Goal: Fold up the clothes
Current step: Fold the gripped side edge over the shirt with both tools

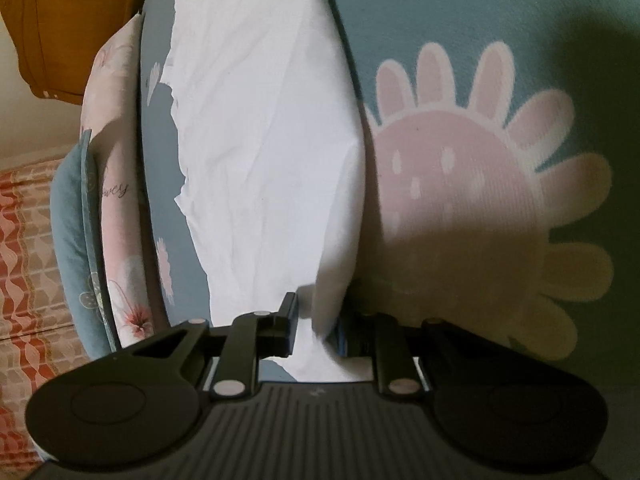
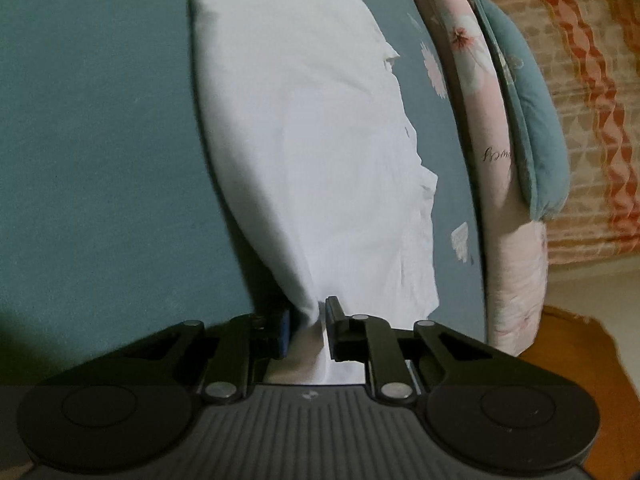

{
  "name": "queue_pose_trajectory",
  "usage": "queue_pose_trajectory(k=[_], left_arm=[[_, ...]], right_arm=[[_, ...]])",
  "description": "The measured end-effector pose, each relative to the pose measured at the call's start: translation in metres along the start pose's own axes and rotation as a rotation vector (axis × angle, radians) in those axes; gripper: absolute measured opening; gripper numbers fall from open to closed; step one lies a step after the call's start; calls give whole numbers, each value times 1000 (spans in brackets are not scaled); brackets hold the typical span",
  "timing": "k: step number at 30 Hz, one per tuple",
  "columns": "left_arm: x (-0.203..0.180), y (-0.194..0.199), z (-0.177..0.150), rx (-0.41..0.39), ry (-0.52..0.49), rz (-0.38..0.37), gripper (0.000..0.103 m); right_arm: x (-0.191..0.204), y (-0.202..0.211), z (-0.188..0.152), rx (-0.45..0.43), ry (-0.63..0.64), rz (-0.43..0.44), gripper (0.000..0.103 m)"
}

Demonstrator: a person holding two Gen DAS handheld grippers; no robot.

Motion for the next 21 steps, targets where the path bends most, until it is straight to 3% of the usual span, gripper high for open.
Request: queue_pose_trajectory(k=[21], left_arm=[[16,24,-6,-39,38,61,2]], right_arm=[[-25,28,0,-8,-98,27,5]])
Point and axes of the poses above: each gripper's, at about its wrist camera, not at the fingertips, and y roughly against the way its jaws point, x to its left, z to its top, the point moved 6 cm from there along -y, roughly the way its jaws point, and after that the axes turned 14 degrees about -z, right-handed, at the moved point
